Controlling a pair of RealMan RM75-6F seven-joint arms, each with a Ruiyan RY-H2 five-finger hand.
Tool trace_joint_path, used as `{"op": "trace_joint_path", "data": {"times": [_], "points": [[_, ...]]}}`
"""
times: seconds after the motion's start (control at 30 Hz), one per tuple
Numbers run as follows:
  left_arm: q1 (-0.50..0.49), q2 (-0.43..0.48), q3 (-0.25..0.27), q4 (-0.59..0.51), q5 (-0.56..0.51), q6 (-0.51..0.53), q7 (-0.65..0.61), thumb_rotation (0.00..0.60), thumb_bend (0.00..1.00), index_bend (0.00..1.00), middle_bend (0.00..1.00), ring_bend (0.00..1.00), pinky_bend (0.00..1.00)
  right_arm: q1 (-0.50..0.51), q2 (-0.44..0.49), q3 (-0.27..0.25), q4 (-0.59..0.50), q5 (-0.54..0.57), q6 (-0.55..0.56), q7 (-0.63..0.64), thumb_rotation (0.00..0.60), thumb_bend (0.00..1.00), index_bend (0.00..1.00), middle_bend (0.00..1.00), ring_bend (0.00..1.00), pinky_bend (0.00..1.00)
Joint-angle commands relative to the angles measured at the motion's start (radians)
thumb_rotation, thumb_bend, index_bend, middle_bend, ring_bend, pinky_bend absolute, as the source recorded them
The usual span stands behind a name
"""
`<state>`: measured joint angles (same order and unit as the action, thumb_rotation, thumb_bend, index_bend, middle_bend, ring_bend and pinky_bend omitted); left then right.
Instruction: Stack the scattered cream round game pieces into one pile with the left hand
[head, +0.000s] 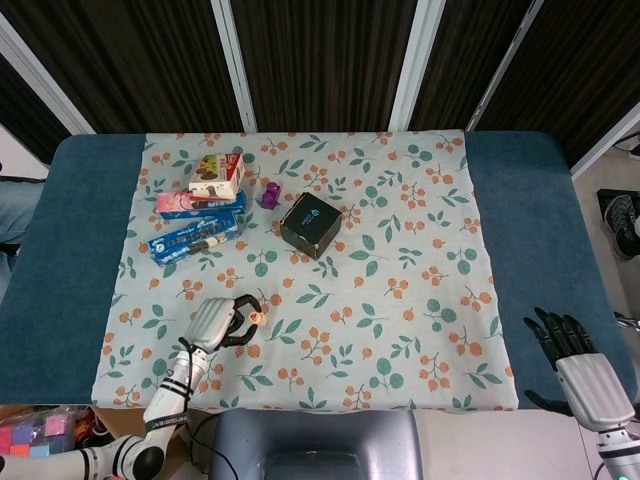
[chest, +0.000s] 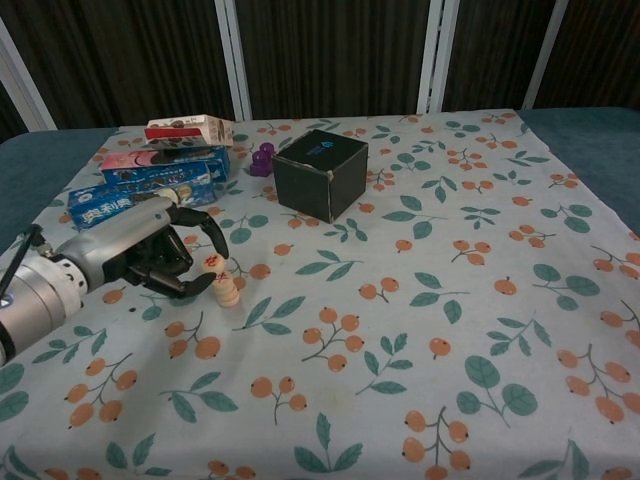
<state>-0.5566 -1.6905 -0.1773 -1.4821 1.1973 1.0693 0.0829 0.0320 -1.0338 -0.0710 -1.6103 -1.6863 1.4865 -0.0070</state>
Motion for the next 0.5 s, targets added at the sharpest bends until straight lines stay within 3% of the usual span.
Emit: {"op": "trace_joint_path", "data": {"times": [0.03,0.5], "points": [[-0.008,-0.016,-0.011,0.021,-0.017,-0.003,0.011,0.6,0.4,0.49,1.0,1.0,1.0,0.0,0.0,0.0,0.0,0.001,0.0,0.0,0.6,0.17,0.0,0.0,0.0,0.0],[-0.017,-0.042,-0.011,0.067,-0.03,-0.012,0.024,0.6,0.4,0.48,1.0,1.0,1.0,-0.001,0.0,0.002,0.002,0.001,0.005,0.005,0.6,0.17,0.0,0.0,0.0,0.0]]}}
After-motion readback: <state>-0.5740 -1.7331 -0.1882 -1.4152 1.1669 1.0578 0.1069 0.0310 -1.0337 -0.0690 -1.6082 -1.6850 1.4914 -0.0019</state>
